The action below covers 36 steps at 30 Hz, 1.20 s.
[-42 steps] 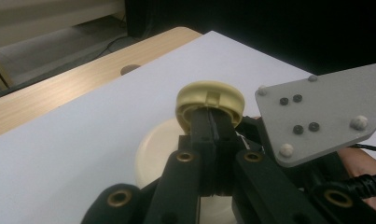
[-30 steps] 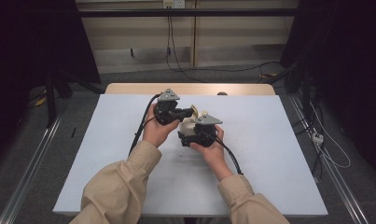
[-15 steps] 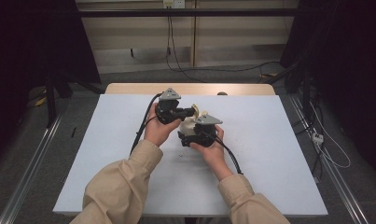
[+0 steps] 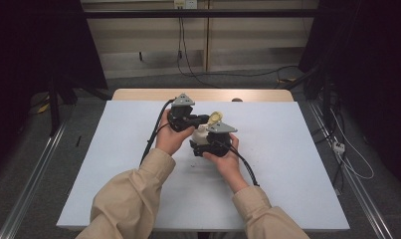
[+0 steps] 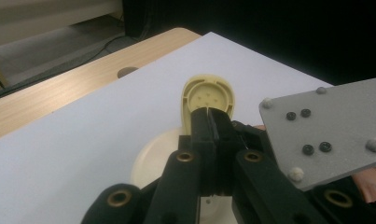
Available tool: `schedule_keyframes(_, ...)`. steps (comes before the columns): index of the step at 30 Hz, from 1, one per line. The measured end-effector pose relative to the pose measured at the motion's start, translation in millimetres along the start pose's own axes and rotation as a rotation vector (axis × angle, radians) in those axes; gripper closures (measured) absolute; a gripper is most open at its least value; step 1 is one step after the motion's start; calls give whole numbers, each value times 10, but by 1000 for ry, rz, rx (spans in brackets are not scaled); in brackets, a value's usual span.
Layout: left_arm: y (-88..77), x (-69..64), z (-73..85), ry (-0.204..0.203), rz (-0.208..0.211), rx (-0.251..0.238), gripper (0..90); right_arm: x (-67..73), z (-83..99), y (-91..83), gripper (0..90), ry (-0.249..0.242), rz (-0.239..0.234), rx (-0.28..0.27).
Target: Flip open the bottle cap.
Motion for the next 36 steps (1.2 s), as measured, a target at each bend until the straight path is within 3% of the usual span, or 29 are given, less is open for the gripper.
schedule_keyframes(9,-56,1,-17,-4,-3,-10,890,5,-1,-1,41,3,8,1)
schedule_keyframes(14,-105,7,-8,-10,-7,-9,824,6,1,0,37,7,15,-1)
schedule_keyframes(18,-155,24,27,-11,-17,-6,740,10,2,-6,34,17,16,2)
schedule_keyframes(27,-279,77,194,-47,-28,6,437,21,14,-40,29,48,28,21)
schedule_keyframes(36,-444,120,398,-63,-34,12,296,29,82,-70,31,45,24,33)
Point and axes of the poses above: each handheld gripper's, and its own axes: y roughly forward along the jaws, z roughly out of its underside, x roughly to its left, the point moved 5 cm from there along y, roughly forward along the jaws, and after that the axes turned 4 degrees about -z, right-handed, at the moved point
